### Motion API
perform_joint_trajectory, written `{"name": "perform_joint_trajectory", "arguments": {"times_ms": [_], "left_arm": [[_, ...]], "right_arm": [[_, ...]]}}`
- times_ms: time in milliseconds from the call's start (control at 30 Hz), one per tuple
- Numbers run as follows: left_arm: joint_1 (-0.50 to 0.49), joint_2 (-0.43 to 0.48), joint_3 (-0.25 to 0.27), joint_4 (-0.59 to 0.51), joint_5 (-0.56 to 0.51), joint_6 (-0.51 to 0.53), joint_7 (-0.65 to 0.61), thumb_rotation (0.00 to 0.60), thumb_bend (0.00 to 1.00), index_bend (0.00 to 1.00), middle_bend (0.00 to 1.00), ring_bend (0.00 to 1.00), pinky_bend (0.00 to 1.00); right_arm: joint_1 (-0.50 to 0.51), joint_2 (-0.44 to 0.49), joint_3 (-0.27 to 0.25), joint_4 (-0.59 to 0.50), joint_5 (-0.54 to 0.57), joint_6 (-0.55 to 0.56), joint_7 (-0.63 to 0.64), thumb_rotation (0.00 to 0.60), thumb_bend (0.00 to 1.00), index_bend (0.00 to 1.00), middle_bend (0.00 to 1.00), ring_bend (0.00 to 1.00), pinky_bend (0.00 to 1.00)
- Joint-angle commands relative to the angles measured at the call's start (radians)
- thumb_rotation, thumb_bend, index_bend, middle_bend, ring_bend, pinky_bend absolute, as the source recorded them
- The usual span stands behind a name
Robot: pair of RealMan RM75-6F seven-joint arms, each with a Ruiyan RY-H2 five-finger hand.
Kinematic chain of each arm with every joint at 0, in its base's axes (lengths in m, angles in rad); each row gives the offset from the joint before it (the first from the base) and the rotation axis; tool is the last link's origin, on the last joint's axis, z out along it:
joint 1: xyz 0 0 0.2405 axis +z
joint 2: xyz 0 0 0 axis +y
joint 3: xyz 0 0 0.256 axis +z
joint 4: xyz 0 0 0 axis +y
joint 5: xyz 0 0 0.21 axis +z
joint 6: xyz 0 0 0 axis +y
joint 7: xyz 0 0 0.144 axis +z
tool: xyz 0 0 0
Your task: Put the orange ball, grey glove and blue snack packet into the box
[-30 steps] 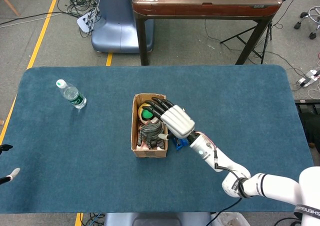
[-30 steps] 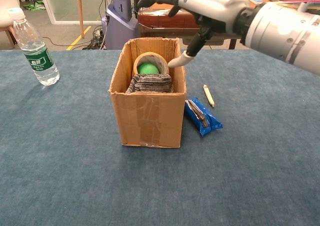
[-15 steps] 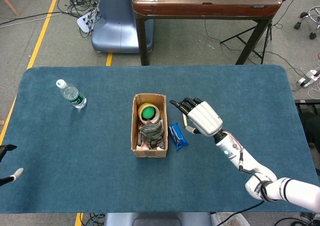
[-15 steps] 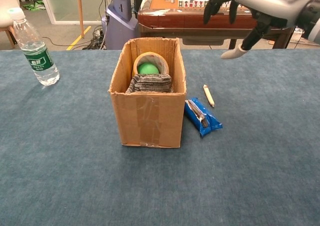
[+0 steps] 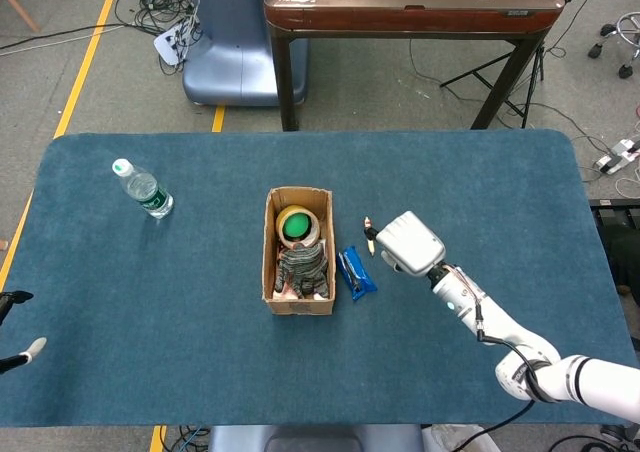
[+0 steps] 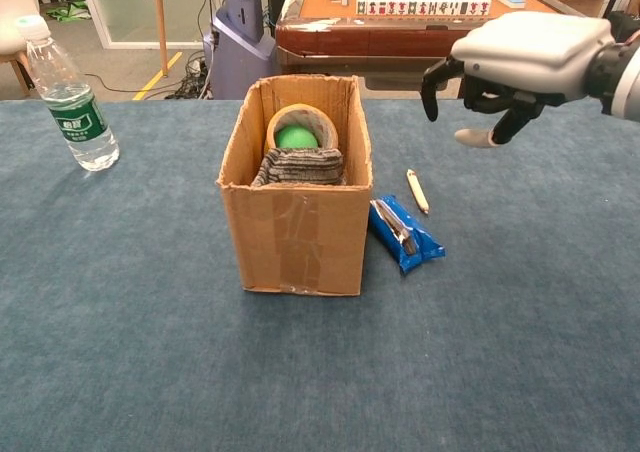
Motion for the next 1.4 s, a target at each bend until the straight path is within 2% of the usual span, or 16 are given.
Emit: {"name": "perform_joint_trajectory", "arguments": {"times_ms": [33, 433, 600, 967, 1400], "left_arm": [[0.0, 0.001, -0.001, 0.0, -0.001, -0.001, -0.002, 0.6, 0.12, 0.33, 0.36, 0.28, 0.4], [0.007, 0.009, -0.005, 0.001, -0.001, 0.014, -0.017, 0.6, 0.12, 0.33, 0.36, 0.28, 0.4], [0.008, 0.011, -0.005, 0.002, -0.002, 0.013, -0.021, 0.6, 0.12, 0.33, 0.36, 0.28, 0.4], [0.01, 0.012, -0.009, -0.001, -0.011, 0.015, -0.021, 0.6, 0.12, 0.33, 0.36, 0.28, 0.4], [0.009, 0.017, -0.015, -0.014, -0.031, 0.01, -0.004, 0.6, 0.12, 0.35, 0.36, 0.28, 0.4]], "right_arm": [[0.027, -0.044, -0.01, 0.037, 0.041, -0.056, -0.072, 0.6, 0.67, 0.46, 1.0, 1.0, 1.0], [0.084, -0.149, -0.042, 0.12, 0.078, -0.169, -0.166, 0.6, 0.99, 0.46, 1.0, 1.0, 1.0], [0.095, -0.179, -0.051, 0.152, 0.073, -0.188, -0.151, 0.6, 1.0, 0.46, 1.0, 1.0, 1.0], [0.11, -0.238, -0.067, 0.218, 0.018, -0.19, -0.065, 0.6, 1.0, 0.34, 1.0, 1.0, 1.0], [0.122, -0.257, -0.077, 0.255, 0.01, -0.221, -0.025, 0.6, 1.0, 0.33, 1.0, 1.0, 1.0]]}}
